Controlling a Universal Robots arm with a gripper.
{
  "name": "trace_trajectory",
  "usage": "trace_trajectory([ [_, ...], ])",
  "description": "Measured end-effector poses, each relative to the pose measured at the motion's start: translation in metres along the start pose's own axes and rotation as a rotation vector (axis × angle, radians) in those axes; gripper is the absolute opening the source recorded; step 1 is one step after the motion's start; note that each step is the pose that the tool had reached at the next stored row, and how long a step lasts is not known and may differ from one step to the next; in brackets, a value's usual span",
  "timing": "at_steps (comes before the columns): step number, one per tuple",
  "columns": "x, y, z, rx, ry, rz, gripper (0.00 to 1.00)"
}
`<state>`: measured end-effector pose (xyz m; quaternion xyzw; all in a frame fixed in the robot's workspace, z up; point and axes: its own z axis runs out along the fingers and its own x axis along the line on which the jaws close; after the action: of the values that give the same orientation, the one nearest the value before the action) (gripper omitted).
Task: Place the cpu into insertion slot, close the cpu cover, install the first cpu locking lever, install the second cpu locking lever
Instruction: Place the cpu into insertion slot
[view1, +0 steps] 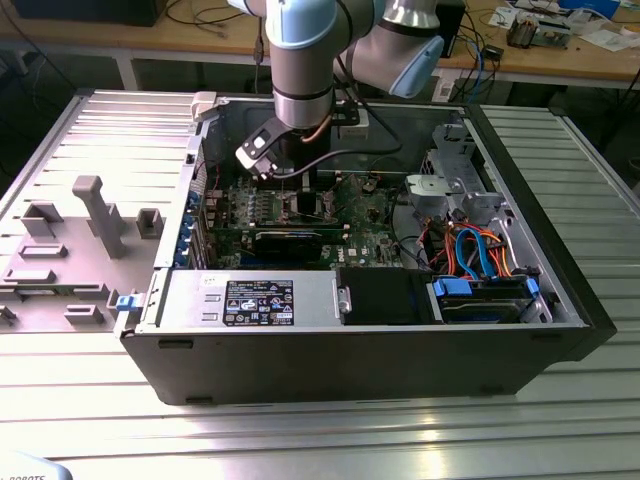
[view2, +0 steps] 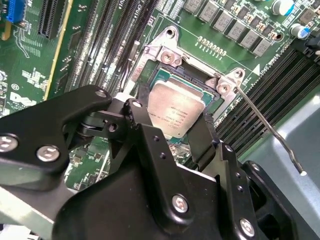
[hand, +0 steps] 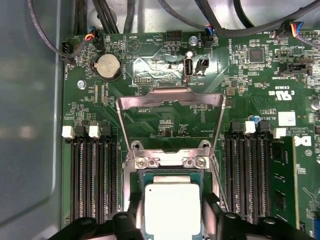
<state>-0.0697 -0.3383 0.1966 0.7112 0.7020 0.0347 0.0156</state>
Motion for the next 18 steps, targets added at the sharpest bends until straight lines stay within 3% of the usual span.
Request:
trace_trajectory([
  [1,-0.0001,0.0000,-0.0001,0.0001,-0.0004,0.000,0.62],
  [9,-0.0002,0.0000,-0.0027,0.0007,-0.0013,0.000,0.62],
  [14,0.0002,0.0011,-0.0168,0.0025,-0.0011,0.000,0.62],
  [17,0.0005,0.0021,-0.0266,0.0098,-0.0012,0.000,0.61],
  [18,0.0006,0.0024,-0.0275,0.0122,-0.0013,0.000,0.55],
])
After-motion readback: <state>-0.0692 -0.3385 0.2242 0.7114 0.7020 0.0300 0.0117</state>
